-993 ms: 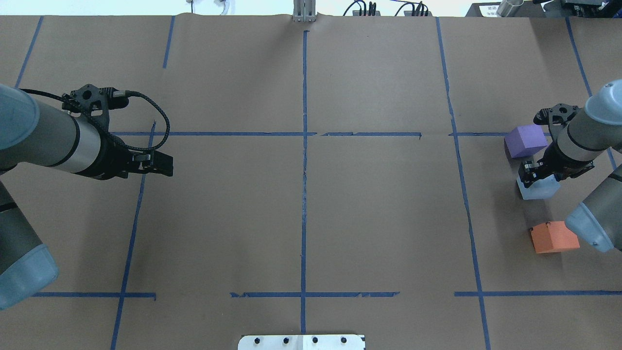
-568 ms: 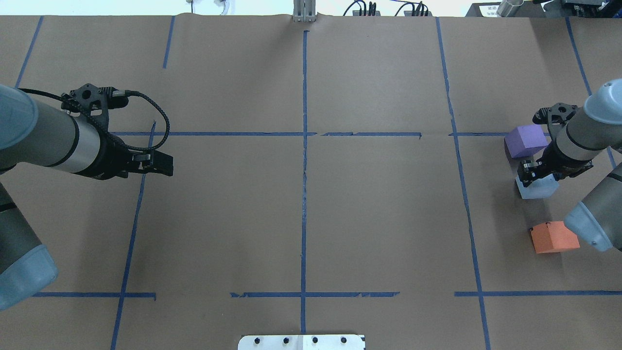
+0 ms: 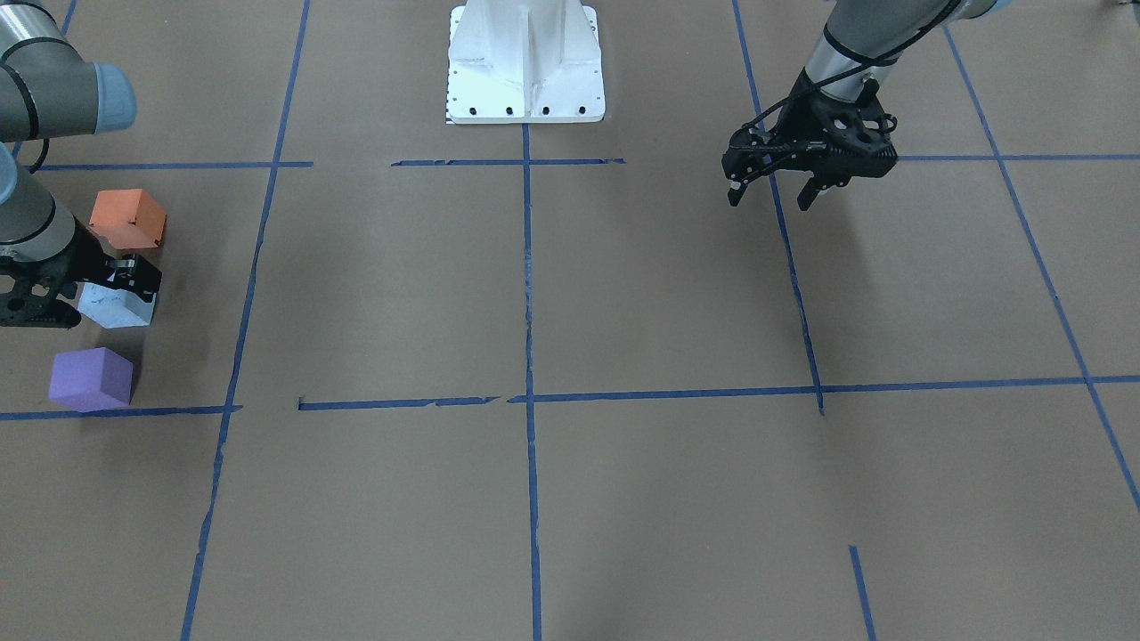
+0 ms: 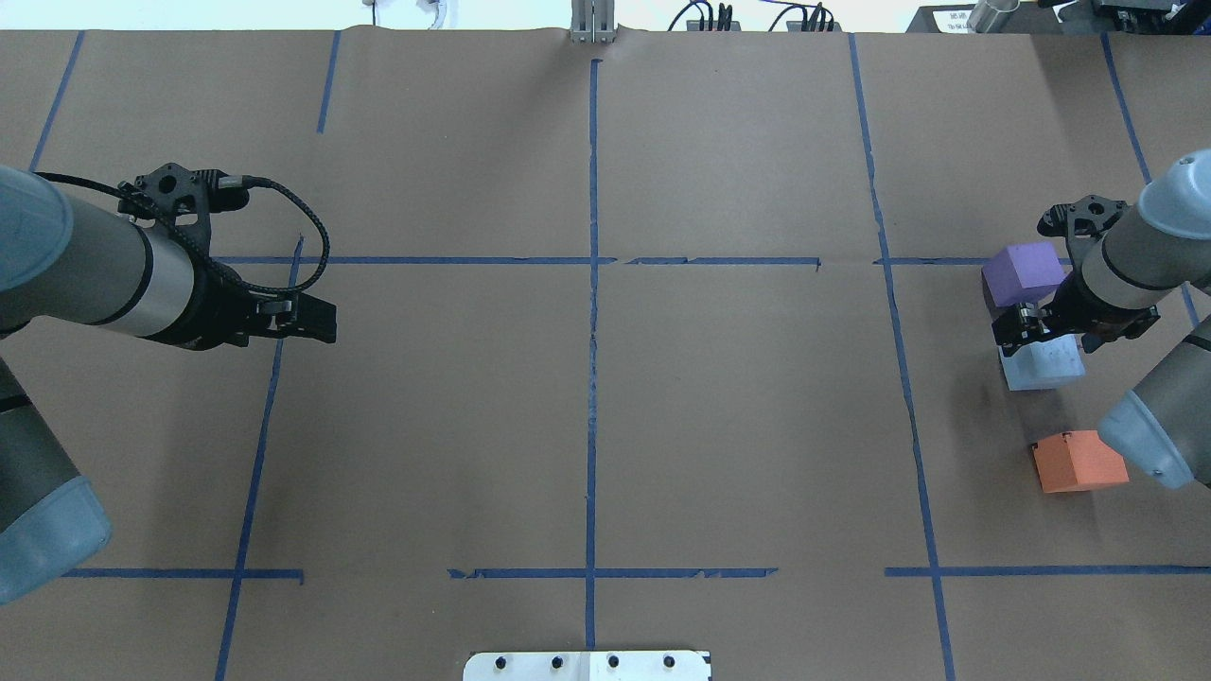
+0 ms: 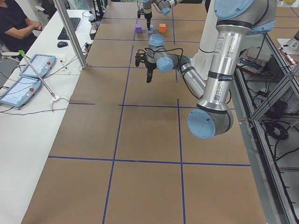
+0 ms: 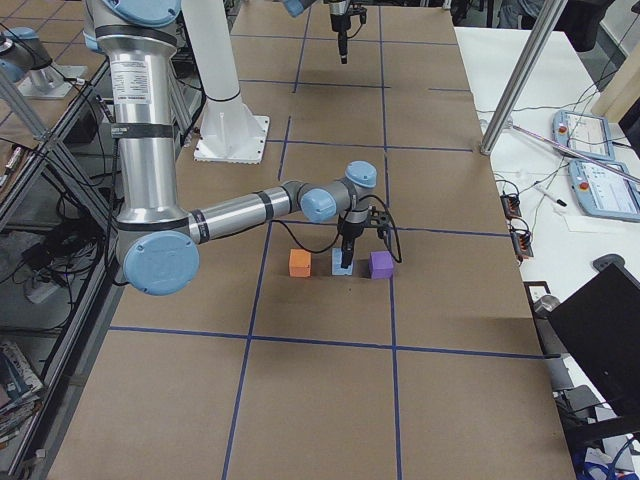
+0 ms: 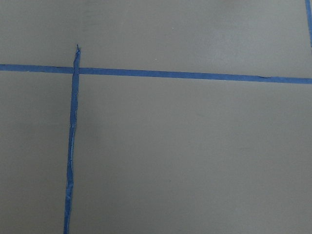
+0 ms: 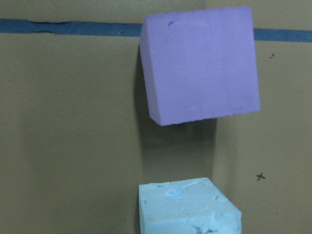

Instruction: Place blue block between orange and purple blocks

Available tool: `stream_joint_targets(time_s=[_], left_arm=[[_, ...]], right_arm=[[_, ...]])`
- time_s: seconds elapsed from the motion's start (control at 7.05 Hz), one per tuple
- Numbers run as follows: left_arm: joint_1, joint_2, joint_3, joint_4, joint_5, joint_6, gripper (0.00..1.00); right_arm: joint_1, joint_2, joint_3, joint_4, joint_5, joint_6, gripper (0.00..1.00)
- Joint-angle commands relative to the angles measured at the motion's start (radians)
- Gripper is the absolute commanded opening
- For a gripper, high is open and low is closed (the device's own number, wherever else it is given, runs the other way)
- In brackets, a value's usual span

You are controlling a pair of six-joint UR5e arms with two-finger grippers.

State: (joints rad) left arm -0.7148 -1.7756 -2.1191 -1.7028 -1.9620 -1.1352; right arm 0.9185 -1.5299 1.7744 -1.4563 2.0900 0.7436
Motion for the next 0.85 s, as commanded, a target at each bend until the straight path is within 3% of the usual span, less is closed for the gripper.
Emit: stream_joint_targets(time_s=[0.0,0.28,0.57,0.71], left_arm=[[0.0,0.001,0.01,0.041,0.0,0.014,1.0],[0.003,0.03,0.007,0.097,-0.006,0.164,1.0],[-0.055,0.064,0.051,0.092,-0.015,0.399,1.0],[-0.143,0.062,0.135,0.081,-0.12,0.54,1.0]], right_arm=[[0.029,-0.044,0.087,-0.001,0.007,-0.006,1.0],[0.152,-0.119,0.173,-0.006,0.059,-0.059,1.0],[0.29,-0.168,0.163,-0.015,0.171,-0.215,1.0],[0.331,-0.191,0.16,-0.018,0.185,-0.266,1.0]])
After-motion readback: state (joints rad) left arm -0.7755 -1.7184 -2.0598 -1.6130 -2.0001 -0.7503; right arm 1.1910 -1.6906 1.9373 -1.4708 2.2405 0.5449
